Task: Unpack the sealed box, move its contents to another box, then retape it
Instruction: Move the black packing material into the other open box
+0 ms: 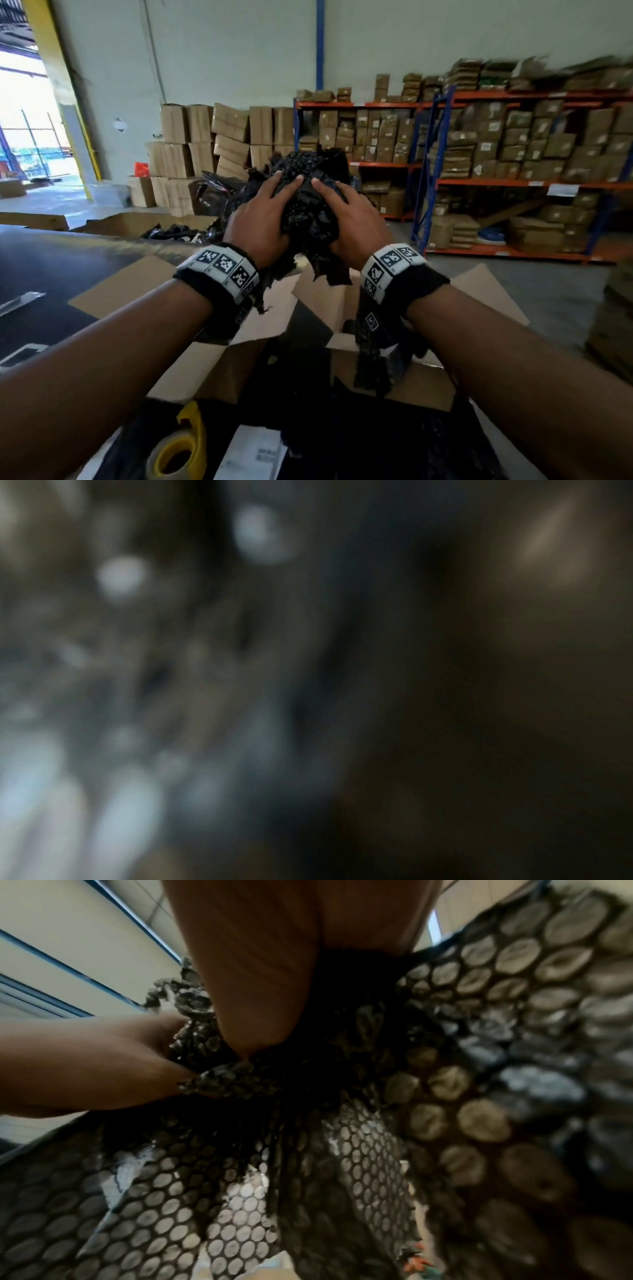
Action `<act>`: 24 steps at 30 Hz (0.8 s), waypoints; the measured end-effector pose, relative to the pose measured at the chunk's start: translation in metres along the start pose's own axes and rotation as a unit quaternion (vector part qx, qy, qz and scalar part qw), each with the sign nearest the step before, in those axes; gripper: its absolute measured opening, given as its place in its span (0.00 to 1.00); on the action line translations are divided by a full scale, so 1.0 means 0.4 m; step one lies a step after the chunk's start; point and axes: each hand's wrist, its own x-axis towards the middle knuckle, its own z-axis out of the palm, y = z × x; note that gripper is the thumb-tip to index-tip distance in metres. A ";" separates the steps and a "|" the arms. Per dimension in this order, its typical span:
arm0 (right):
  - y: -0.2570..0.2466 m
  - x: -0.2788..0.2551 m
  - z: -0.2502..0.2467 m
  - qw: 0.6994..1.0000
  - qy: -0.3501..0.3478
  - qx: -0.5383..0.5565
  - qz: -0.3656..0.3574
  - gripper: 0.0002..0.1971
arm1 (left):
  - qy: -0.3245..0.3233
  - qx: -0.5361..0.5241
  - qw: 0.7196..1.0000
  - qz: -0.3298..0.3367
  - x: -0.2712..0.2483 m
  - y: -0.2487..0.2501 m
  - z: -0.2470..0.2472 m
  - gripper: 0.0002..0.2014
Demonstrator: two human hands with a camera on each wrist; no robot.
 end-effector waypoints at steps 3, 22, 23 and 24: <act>0.091 0.062 -0.023 0.999 0.004 -0.029 0.026 0.49 | -0.006 -0.022 1.000 0.019 0.120 0.033 0.053 0.47; 0.626 -0.002 0.203 0.979 -0.157 -0.063 0.116 0.50 | -0.238 -0.092 0.963 0.090 0.336 0.275 0.581 0.42; 0.638 -0.012 0.235 0.974 -0.185 -0.055 0.120 0.50 | -0.264 -0.096 0.955 0.094 0.330 0.272 0.612 0.39; 0.647 -0.021 0.264 0.969 -0.210 -0.044 0.120 0.50 | -0.293 -0.097 0.946 0.096 0.324 0.270 0.638 0.36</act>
